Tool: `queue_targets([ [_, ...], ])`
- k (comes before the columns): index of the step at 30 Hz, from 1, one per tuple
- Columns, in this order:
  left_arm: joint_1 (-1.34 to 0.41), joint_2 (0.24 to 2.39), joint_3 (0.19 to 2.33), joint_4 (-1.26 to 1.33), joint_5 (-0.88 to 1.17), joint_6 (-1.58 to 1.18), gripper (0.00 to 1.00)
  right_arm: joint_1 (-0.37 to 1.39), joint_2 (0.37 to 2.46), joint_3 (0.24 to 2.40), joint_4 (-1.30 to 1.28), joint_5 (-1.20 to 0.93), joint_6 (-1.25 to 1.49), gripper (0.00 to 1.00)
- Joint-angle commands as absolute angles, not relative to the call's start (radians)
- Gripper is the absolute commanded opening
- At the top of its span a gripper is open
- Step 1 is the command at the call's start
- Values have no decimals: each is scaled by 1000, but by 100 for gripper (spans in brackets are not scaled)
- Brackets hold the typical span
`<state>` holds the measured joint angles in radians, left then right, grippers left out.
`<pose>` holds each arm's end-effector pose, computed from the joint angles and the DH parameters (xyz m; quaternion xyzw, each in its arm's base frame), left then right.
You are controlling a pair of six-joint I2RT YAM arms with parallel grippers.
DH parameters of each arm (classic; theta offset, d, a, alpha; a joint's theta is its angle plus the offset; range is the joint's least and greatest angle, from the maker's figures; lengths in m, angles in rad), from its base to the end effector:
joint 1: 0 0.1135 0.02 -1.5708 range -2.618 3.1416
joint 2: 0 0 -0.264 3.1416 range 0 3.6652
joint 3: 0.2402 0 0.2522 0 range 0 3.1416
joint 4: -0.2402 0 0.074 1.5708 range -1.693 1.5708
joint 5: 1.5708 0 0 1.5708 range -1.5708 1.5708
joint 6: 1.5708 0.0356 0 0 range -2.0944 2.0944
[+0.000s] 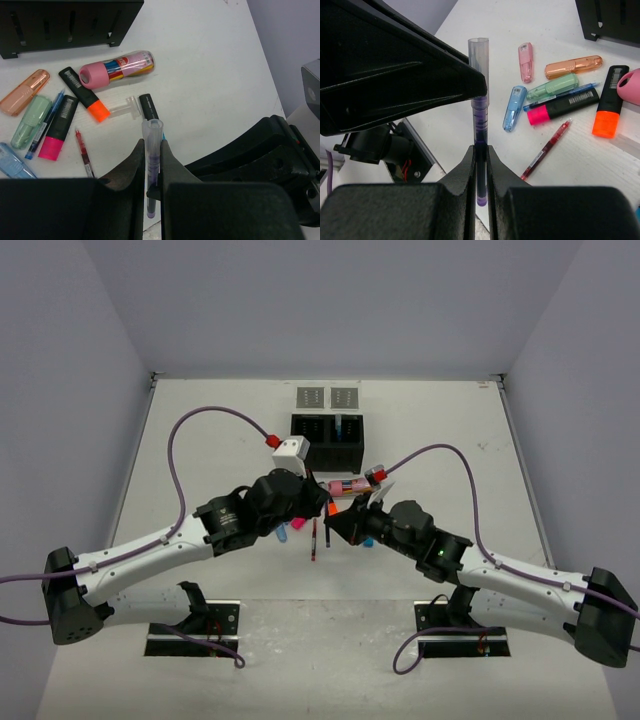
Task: Sort the stationery into containers
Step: Close the pen cap on the pen.
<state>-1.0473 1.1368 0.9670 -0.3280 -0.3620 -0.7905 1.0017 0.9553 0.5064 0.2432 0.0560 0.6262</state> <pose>0.1383 -0.2144 0.3195 0.0170 0.8503 -0.3058 0.4280 0.1211 0.1855 0.2544 -0.1274 0.7653 0.4435 0.4487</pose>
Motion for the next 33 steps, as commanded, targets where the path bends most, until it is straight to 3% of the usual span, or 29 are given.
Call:
queue_targets([
  [1,-1052,1108,941,-314,-311,-810,0,999,922,561,351,171,607,0],
  [5,-1053,1081,933,-298,-320,-825,1,1000,925,550,428,93,523,0],
  [10,-1052,1055,945,-293,-323,-813,12,999,931,500,521,57,447,0],
  [17,-1052,1033,967,-291,-312,-773,17,997,935,515,515,51,400,0],
  [26,-1052,995,988,-279,-283,-712,40,999,962,564,451,69,362,0],
  [33,-1052,973,978,-221,-197,-626,48,998,954,556,466,34,316,0],
])
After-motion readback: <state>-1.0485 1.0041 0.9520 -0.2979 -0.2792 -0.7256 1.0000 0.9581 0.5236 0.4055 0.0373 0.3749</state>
